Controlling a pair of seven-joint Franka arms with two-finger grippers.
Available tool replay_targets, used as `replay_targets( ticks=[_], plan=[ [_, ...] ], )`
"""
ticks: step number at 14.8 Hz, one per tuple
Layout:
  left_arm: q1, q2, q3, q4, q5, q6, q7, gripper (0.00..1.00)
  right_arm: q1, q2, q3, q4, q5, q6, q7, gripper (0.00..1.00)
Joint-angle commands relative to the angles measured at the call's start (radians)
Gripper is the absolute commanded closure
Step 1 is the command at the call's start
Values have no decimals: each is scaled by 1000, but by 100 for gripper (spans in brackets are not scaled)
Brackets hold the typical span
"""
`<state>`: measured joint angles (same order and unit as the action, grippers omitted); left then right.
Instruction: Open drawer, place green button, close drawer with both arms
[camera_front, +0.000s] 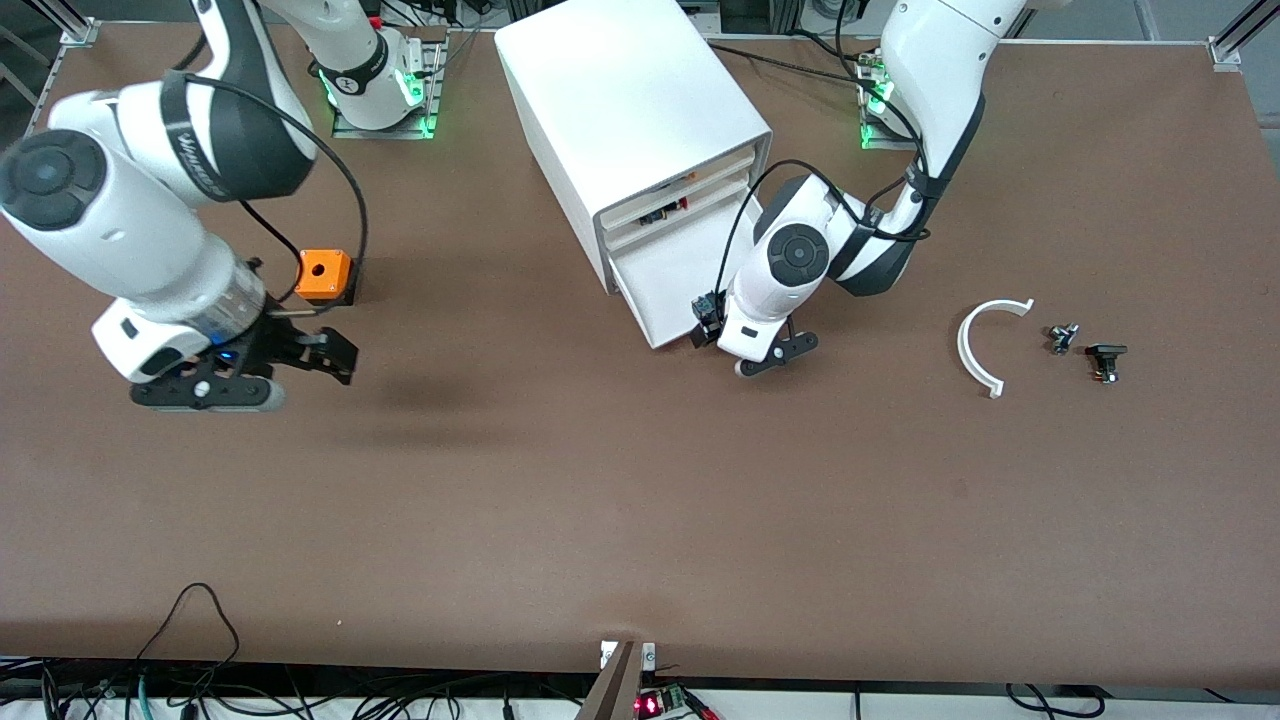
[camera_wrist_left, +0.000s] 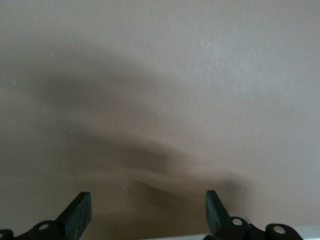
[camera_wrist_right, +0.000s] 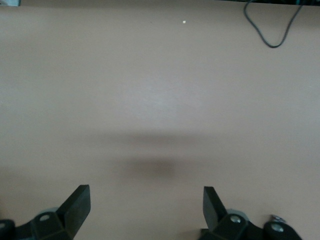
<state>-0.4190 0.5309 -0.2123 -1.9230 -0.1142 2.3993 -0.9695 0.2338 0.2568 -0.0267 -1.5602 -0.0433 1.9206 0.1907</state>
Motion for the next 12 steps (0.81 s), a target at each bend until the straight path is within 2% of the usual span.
replay_targets(
  ticks=[1, 6, 10, 12],
  plan=[
    [17, -32, -53, -39, 16, -23, -14, 0, -4, -115, -21, -103, 17, -37, -51, 0],
    [17, -29, -114, -39, 11, -72, -14, 0, -4, -208, -38, -112, 26, -152, -51, 0],
    [23, -31, -173, -37, -41, -103, -21, 0, -4, -283, -65, -181, 33, -155, -56, 0],
    [20, -28, -188, -37, -57, -115, -23, 0, -4, -291, -68, -188, 33, -157, -54, 0]
  ],
)
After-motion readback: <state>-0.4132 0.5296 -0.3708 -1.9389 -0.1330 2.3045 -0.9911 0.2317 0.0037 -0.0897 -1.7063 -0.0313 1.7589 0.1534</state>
